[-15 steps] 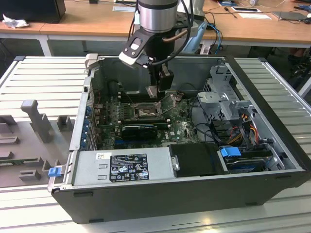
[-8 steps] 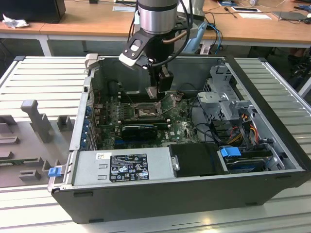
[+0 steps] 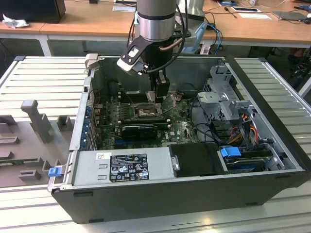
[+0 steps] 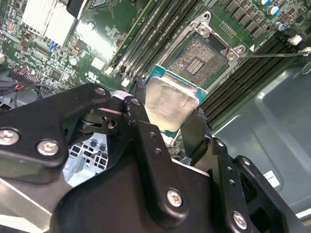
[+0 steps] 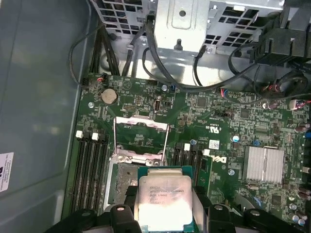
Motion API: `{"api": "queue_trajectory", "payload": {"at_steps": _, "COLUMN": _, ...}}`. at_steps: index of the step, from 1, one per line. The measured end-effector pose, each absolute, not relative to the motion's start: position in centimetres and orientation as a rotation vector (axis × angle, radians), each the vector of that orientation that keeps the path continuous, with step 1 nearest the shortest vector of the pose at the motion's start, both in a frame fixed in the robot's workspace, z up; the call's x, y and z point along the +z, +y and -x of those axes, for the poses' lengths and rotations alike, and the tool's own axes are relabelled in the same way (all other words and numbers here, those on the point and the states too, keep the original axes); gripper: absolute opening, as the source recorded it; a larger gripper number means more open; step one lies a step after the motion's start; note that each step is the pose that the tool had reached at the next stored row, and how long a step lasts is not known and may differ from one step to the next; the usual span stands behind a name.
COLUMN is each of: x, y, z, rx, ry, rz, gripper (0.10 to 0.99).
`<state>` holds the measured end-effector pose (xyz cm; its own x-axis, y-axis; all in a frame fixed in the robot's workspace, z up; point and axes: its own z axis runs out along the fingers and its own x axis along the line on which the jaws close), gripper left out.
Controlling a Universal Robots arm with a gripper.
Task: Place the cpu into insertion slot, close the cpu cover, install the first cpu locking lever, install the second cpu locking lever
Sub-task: 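Place the cpu into insertion slot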
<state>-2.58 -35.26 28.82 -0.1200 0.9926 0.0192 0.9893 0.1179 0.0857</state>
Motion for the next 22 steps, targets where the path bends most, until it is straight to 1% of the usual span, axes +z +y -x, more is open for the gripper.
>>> {"api": "queue_trajectory", "payload": {"at_steps": 17, "x": 28.1, "y": -35.3, "z": 2.6, "rx": 0.117, "ry": 2.313, "rz": -2.061, "gripper": 0.529}}
{"api": "queue_trajectory", "payload": {"at_steps": 22, "x": 27.5, "y": -35.0, "z": 2.6, "rx": 0.117, "ry": 2.296, "rz": -2.079, "gripper": 0.529}}
